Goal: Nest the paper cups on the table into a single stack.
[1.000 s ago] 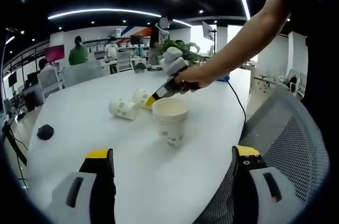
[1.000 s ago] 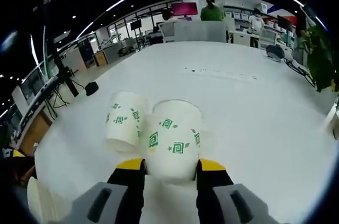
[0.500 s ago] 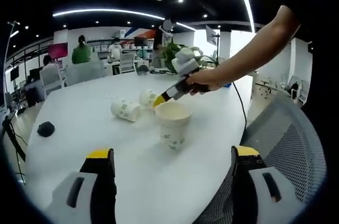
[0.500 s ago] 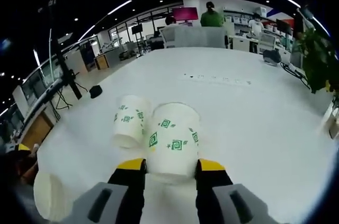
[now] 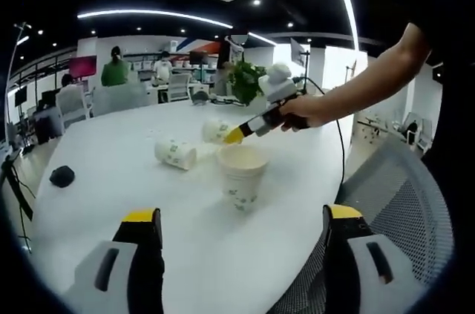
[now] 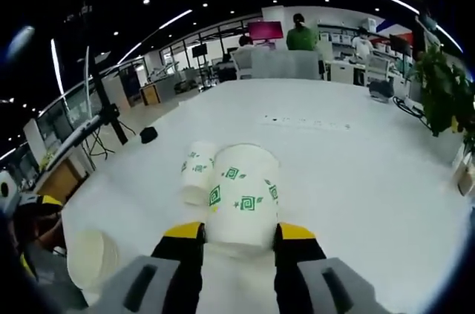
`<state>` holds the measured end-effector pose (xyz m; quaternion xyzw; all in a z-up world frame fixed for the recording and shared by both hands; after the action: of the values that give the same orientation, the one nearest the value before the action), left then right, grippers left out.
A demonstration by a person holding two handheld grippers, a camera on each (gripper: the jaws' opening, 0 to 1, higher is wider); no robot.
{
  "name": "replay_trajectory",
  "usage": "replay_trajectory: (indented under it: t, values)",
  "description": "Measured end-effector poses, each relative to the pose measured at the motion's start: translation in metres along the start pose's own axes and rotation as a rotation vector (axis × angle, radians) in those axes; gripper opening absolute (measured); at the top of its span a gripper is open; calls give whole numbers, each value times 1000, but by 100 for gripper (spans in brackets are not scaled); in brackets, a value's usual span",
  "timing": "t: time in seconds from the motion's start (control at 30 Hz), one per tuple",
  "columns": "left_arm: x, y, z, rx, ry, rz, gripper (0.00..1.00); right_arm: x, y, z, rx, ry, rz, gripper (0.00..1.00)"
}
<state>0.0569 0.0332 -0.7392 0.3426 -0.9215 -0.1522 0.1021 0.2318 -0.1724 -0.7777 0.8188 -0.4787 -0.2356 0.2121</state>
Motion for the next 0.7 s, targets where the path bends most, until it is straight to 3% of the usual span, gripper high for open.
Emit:
replay_trajectory:
  t: [0.37,0.7]
  values:
    - [-7,2,-7,3,26,-13,80,-15,25,-14,72,10,-53,36]
    - [-22,9,-31,16,3,-58,75,-27,47,-15,139,1,-83,36]
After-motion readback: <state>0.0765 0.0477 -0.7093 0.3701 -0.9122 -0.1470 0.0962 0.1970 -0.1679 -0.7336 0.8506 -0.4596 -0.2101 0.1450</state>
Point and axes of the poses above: the point that each gripper's makers call its tool centre point, and the gripper's own axes: y roughly backward along the fingers, x roughly to its right, z roughly out of its underside, the point moved 2 cm from there along y, roughly backward along the fingers, and after that the axes turned 1 degree about -y, right-handed, at the moved point
